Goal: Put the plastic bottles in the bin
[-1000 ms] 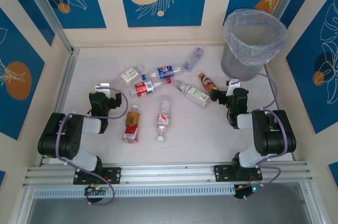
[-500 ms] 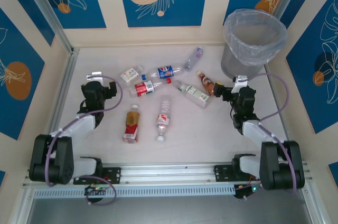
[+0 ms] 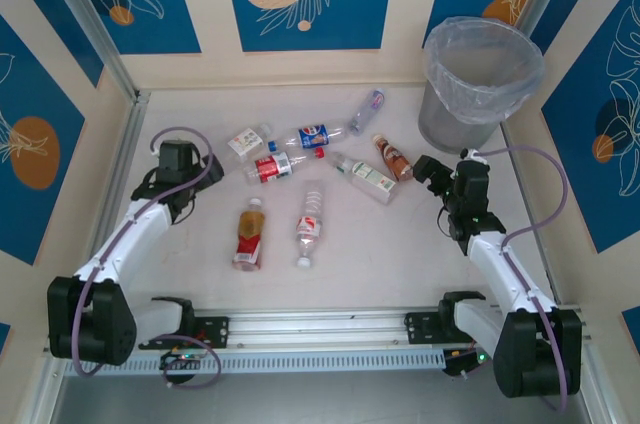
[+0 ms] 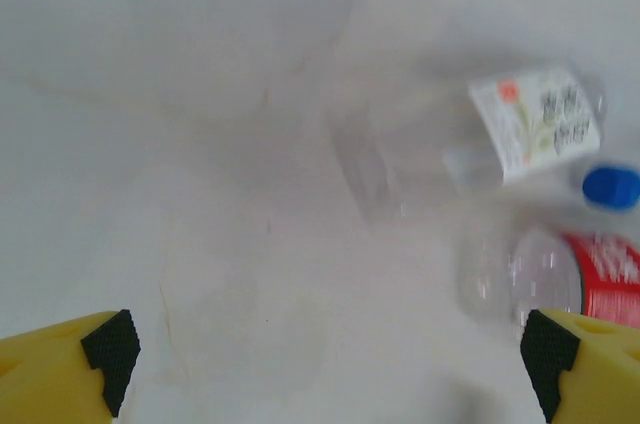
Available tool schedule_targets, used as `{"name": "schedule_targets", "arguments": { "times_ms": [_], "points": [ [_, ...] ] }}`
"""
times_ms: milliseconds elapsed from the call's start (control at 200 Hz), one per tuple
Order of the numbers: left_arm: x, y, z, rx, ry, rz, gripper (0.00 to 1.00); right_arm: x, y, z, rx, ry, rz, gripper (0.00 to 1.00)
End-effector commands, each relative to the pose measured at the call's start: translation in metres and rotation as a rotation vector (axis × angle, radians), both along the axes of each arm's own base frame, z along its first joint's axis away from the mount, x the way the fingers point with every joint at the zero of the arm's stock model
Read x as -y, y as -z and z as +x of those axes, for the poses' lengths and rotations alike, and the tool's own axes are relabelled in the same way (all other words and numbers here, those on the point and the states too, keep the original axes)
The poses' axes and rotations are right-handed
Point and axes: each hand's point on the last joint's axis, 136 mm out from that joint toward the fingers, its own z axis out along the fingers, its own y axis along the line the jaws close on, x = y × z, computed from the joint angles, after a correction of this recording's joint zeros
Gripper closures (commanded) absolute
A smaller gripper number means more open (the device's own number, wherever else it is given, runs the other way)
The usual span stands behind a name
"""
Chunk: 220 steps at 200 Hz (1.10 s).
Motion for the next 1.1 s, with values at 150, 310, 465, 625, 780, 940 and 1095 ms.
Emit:
{"name": "schedule_targets", "arguments": {
  "times_ms": [150, 310, 465, 625, 780, 940, 1095],
  "points": [
    [0.059, 0.005, -0.085, -0.294, 0.183, 0.027, 0.01, -0.008, 0.013, -0.015, -0.098, 0.01, 0.092, 0.01],
    [0.069, 0.013, -0.114, -0.375, 0.259, 0.044, 0.01, -0.011, 0.01, -0.015, -0.093, -0.007, 0.083, 0.01],
    [0.119, 0.022, -0.126, -0.346, 0.486, -0.128, 0.01, -0.014, 0.009, -0.014, -0.09, -0.022, 0.082, 0.01],
    [0.116, 0.048, -0.136, -0.423, 0.503, -0.024, 0.01, -0.022, 0.005, -0.013, -0.083, -0.054, 0.083, 0.01],
    [0.107, 0.063, -0.139, -0.448, 0.462, 0.041, 0.01, -0.026, 0.005, -0.015, -0.098, -0.077, 0.065, 0.01],
    [0.115, 0.083, -0.145, -0.479, 0.502, 0.025, 0.01, -0.031, 0.002, -0.015, -0.099, -0.104, 0.06, 0.01],
    [0.115, 0.093, -0.144, -0.484, 0.511, 0.052, 0.01, -0.037, -0.004, -0.014, -0.103, -0.131, 0.045, 0.01]
  ]
}}
